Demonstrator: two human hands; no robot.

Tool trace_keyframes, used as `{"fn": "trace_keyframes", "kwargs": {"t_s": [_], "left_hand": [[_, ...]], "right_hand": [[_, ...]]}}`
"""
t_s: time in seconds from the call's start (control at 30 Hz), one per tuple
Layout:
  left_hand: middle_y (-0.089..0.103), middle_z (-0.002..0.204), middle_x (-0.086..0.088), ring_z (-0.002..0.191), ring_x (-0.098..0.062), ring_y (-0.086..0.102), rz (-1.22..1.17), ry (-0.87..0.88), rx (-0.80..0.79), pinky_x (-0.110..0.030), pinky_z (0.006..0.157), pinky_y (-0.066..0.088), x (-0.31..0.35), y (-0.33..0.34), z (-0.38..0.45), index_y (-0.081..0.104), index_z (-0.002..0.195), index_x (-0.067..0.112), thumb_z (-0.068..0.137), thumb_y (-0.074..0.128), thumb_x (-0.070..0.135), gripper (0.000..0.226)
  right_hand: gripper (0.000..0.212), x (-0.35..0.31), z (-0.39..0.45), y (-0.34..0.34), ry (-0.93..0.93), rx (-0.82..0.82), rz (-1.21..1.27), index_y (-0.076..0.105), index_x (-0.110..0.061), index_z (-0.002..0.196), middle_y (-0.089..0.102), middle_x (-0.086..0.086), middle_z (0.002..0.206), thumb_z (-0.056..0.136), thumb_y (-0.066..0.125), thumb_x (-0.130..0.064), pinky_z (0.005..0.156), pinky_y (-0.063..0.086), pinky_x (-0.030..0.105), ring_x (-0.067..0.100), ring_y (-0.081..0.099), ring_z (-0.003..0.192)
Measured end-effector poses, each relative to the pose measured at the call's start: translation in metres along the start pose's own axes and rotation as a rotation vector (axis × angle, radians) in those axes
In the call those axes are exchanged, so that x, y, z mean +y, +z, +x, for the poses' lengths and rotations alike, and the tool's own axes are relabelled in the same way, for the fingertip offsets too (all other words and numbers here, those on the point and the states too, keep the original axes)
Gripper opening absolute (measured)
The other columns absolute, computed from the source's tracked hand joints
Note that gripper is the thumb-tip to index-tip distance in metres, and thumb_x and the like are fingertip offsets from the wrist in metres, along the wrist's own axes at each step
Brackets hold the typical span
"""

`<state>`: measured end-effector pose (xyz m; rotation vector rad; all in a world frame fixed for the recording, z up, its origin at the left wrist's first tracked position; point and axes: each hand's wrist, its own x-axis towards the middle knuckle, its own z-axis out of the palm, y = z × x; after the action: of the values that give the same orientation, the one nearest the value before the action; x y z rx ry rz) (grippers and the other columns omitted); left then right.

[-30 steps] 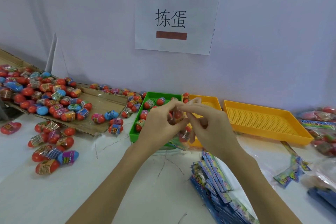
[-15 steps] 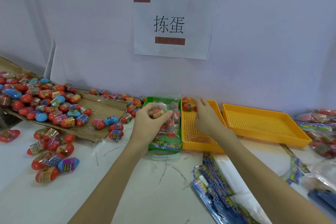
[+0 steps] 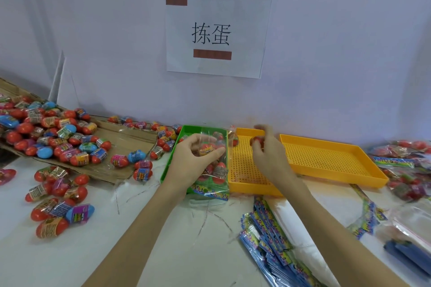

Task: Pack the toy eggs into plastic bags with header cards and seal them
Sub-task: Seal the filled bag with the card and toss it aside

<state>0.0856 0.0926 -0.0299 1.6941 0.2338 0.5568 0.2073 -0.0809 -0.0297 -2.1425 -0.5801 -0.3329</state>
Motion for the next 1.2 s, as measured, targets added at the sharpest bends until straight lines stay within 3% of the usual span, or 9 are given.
{"fn": "trace_keyframes", "kwargs": {"t_s": [0.17, 0.3, 0.47, 0.53, 0.63, 0.77, 0.93, 1.03, 1.2], "left_hand": [[0.074, 0.104, 0.012, 0.101, -0.013, 0.069, 0.077, 0.029, -0.050, -0.036, 0.086, 0.060, 0.003, 0.006, -0.004, 0.074, 0.101, 0.032, 0.078, 0.090, 0.035, 0.029], [0.074, 0.103, 0.010, 0.091, -0.009, 0.069, 0.167, 0.102, -0.109, -0.023, 0.077, 0.055, 0.005, 0.012, -0.009, 0.072, 0.107, 0.027, 0.079, 0.089, 0.036, 0.033], [0.071, 0.093, 0.011, 0.082, 0.001, 0.066, 0.237, 0.174, -0.116, -0.013, 0.070, 0.050, 0.005, 0.018, -0.013, 0.068, 0.107, 0.030, 0.079, 0.088, 0.039, 0.035], [0.071, 0.092, 0.010, 0.082, -0.002, 0.068, 0.240, 0.192, -0.125, -0.017, 0.071, 0.054, 0.004, 0.021, -0.014, 0.067, 0.108, 0.033, 0.079, 0.088, 0.041, 0.037], [0.072, 0.095, 0.008, 0.086, -0.005, 0.071, 0.229, 0.231, -0.153, -0.025, 0.078, 0.060, 0.005, 0.024, -0.016, 0.066, 0.109, 0.038, 0.080, 0.088, 0.042, 0.036], [0.072, 0.097, 0.014, 0.091, -0.003, 0.068, 0.240, 0.289, -0.152, -0.017, 0.077, 0.056, 0.008, 0.025, -0.018, 0.066, 0.110, 0.042, 0.080, 0.088, 0.040, 0.037], [0.073, 0.100, 0.014, 0.090, -0.009, 0.070, 0.238, 0.302, -0.178, -0.030, 0.080, 0.060, 0.008, 0.024, -0.018, 0.070, 0.114, 0.035, 0.080, 0.088, 0.038, 0.039], [0.073, 0.106, 0.020, 0.099, 0.001, 0.068, 0.252, 0.310, -0.220, -0.024, 0.087, 0.058, 0.009, 0.024, -0.019, 0.071, 0.120, 0.031, 0.082, 0.087, 0.039, 0.042], [0.076, 0.106, 0.016, 0.101, -0.003, 0.071, 0.187, 0.309, -0.254, -0.030, 0.088, 0.061, 0.011, 0.024, -0.020, 0.071, 0.124, 0.023, 0.084, 0.080, 0.042, 0.045]], "right_hand": [[0.027, -0.008, -0.042, -0.022, 0.105, 0.104, 0.468, 0.063, -0.010, 0.115, 0.074, 0.006, 0.101, 0.111, 0.041, -0.026, 0.075, 0.062, 0.032, 0.019, 0.074, 0.085], [0.032, -0.026, -0.053, -0.039, 0.125, 0.124, 0.660, 0.068, -0.013, 0.117, 0.075, 0.004, 0.101, 0.109, 0.044, -0.032, 0.073, 0.059, 0.025, 0.018, 0.073, 0.088], [0.031, -0.049, -0.059, -0.052, -0.177, 0.205, 0.543, 0.072, -0.011, 0.118, 0.064, -0.003, 0.079, 0.104, 0.052, -0.030, 0.056, 0.043, 0.018, 0.011, 0.055, 0.062], [0.026, -0.055, -0.063, -0.052, -0.303, 0.182, 0.447, 0.071, -0.011, 0.120, 0.066, 0.001, 0.084, 0.104, 0.055, -0.024, 0.057, 0.044, 0.019, 0.012, 0.059, 0.059], [0.021, -0.053, -0.065, -0.045, -0.447, 0.226, 0.002, 0.073, -0.014, 0.119, 0.069, -0.004, 0.100, 0.102, 0.062, -0.021, 0.069, 0.041, 0.014, -0.004, 0.052, 0.064], [0.019, -0.044, -0.064, -0.042, -0.470, 0.174, -0.167, 0.074, -0.014, 0.116, 0.074, -0.003, 0.108, 0.100, 0.067, -0.019, 0.069, 0.033, 0.005, -0.012, 0.038, 0.068], [0.026, -0.040, -0.061, -0.049, -0.483, 0.093, -0.087, 0.075, -0.015, 0.112, 0.075, -0.003, 0.103, 0.099, 0.058, -0.028, 0.071, 0.038, 0.006, -0.020, 0.042, 0.067], [0.021, -0.037, -0.061, -0.049, -0.435, 0.120, -0.087, 0.076, -0.017, 0.111, 0.074, -0.005, 0.097, 0.099, 0.062, -0.027, 0.068, 0.039, 0.005, -0.012, 0.052, 0.063], [0.014, -0.036, -0.060, -0.051, -0.379, 0.238, -0.053, 0.074, -0.018, 0.108, 0.071, -0.007, 0.103, 0.098, 0.069, -0.025, 0.065, 0.041, 0.007, 0.004, 0.060, 0.058]]}}
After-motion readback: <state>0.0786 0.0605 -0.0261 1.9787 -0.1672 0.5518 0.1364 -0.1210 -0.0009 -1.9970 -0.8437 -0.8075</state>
